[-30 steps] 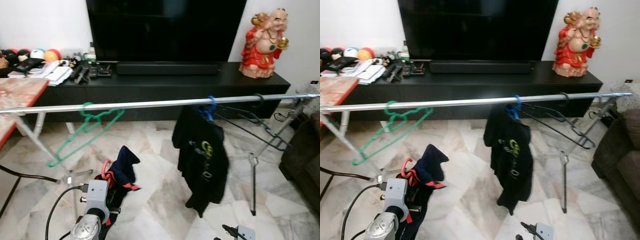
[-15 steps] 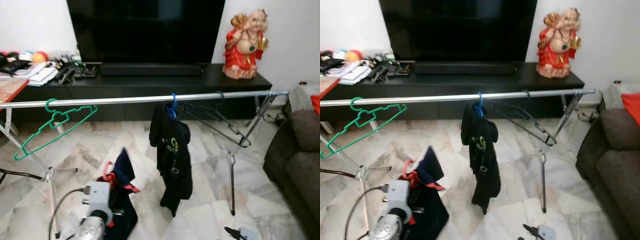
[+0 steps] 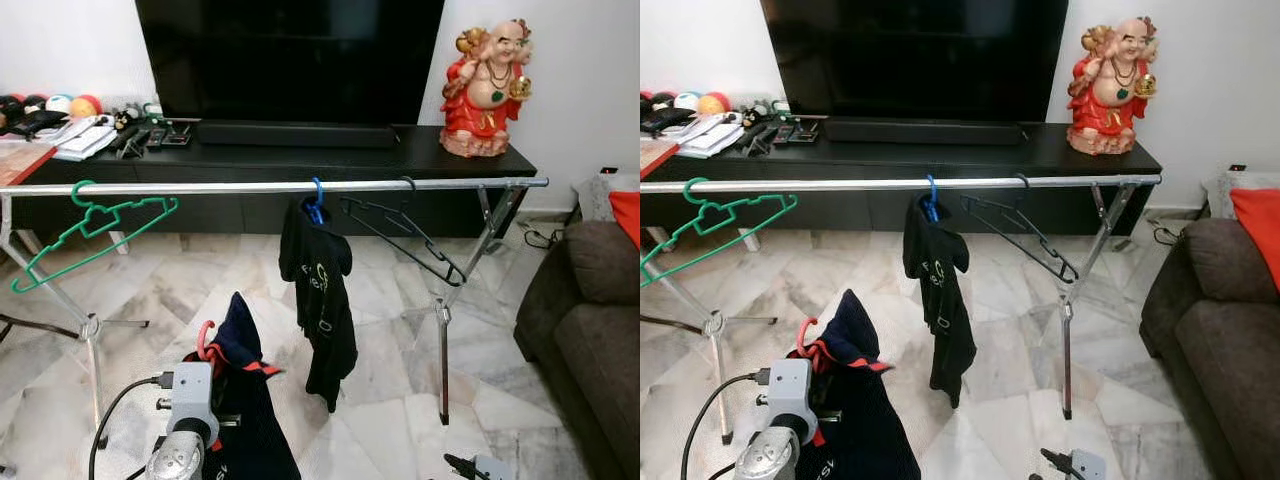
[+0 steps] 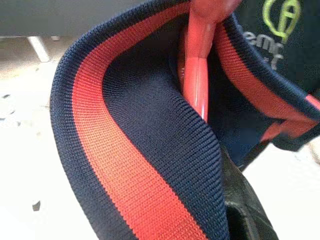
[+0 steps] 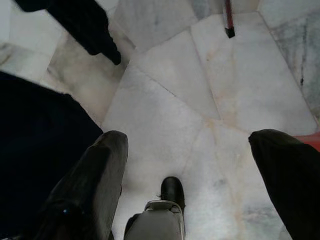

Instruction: Hang hanger

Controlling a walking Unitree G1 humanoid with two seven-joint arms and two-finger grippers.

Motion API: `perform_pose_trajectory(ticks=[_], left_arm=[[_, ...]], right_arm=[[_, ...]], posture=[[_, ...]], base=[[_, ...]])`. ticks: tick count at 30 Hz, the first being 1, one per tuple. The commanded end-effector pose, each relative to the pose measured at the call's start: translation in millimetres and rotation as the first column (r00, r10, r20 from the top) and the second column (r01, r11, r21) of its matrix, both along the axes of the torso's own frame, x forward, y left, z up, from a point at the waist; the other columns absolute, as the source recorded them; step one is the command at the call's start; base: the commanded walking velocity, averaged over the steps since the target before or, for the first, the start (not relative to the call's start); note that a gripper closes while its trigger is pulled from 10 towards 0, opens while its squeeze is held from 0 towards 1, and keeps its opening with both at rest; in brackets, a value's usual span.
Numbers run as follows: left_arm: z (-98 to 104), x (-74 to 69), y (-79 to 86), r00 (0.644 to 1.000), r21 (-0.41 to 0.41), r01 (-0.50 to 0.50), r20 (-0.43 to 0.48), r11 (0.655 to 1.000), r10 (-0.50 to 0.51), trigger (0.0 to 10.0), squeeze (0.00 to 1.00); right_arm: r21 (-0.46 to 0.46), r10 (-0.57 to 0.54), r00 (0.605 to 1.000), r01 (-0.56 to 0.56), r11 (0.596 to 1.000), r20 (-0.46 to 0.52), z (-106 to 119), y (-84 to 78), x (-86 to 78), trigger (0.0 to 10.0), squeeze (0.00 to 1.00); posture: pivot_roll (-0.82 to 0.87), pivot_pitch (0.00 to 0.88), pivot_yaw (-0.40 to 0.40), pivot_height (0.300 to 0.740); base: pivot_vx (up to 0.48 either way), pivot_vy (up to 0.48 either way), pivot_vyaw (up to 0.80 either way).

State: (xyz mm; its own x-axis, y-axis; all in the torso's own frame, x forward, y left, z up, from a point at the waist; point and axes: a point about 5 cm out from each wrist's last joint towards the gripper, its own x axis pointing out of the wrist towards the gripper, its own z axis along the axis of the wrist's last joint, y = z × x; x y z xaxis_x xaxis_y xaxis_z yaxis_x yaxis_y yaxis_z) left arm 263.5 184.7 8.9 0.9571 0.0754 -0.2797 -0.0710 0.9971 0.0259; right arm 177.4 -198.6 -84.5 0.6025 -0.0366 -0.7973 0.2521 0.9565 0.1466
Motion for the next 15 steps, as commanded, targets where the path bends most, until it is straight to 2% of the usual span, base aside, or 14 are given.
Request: perform_pose_trajectory(ticks=[1, 15], left_arm=[[9.5, 4.7, 9.9, 0.998, 0.013, -0.04, 0.051, 0.999, 0.039, 10.0, 0.0], [12.2, 6.3, 15.4, 0.996, 0.019, -0.071, 0.063, 0.997, 0.07, 10.0, 0.0]], right_arm=[[0.01, 0.016, 1.0, -0.016, 1.0, 0.006, 1.3, 3.2, 3.8, 10.0, 0.0], [0.032, 0.011, 1.0, -0.012, 0.999, 0.012, 1.8, 3.3, 4.7, 10.0, 0.0]], posture=[[-0.02, 0.004, -0.036, 0.74], [-0.02, 0.014, -0.041, 0.74]], base=[[0.48, 0.0, 0.8], [0.48, 0.0, 0.0]])
